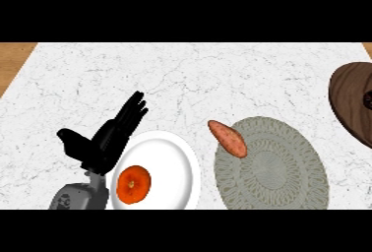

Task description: Pick the cupcake from the placemat and place it in the bowl

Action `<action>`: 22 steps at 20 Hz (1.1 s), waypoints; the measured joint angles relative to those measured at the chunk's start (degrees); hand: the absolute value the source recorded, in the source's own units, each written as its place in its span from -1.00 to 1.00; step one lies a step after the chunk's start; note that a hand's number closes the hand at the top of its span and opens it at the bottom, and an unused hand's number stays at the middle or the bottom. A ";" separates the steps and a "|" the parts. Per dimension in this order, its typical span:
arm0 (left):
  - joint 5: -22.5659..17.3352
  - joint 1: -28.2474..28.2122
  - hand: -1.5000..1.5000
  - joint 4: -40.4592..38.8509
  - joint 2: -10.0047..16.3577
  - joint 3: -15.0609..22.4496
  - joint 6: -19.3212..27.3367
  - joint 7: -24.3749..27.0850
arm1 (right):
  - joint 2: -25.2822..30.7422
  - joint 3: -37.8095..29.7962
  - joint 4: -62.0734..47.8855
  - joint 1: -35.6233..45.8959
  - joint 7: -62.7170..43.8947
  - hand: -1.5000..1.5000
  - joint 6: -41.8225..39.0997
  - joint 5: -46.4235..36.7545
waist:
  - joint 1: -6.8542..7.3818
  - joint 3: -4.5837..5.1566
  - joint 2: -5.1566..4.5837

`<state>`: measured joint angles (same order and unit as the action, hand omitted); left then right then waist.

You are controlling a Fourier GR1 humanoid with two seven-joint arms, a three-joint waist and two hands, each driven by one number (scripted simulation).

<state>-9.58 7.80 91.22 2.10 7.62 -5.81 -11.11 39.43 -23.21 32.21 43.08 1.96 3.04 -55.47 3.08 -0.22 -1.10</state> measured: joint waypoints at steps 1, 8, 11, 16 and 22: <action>-0.10 1.02 0.00 -0.48 -0.04 -0.45 0.24 -0.38 | -0.21 -0.61 -1.47 1.22 1.03 -1.00 0.25 0.73 | -0.16 -0.01 0.01; -0.20 -0.53 0.00 -1.18 0.53 -1.25 -0.23 0.93 | -1.44 -12.30 -5.14 3.93 11.59 -1.00 2.95 13.57 | -1.23 -0.11 0.40; -0.56 -0.97 0.00 -1.03 0.75 -1.93 -0.26 1.23 | -1.85 -17.57 -4.01 4.14 17.61 -1.00 2.14 20.19 | -2.16 -0.04 0.77; -0.24 -1.31 0.00 -2.05 0.56 -2.60 0.54 1.44 | -2.16 -23.48 -0.32 0.37 26.72 -1.00 -5.47 29.72 | -3.97 0.14 1.38; -0.41 -3.88 0.00 -0.82 1.36 -3.81 0.76 2.19 | -1.38 -29.14 8.99 -9.04 30.25 -1.00 -18.25 39.51 | -6.25 0.33 2.22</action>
<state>-9.99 3.92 90.40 3.46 3.82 -5.05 -8.92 38.05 -52.36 41.20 34.05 32.21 -15.22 -15.96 -3.17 0.11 1.13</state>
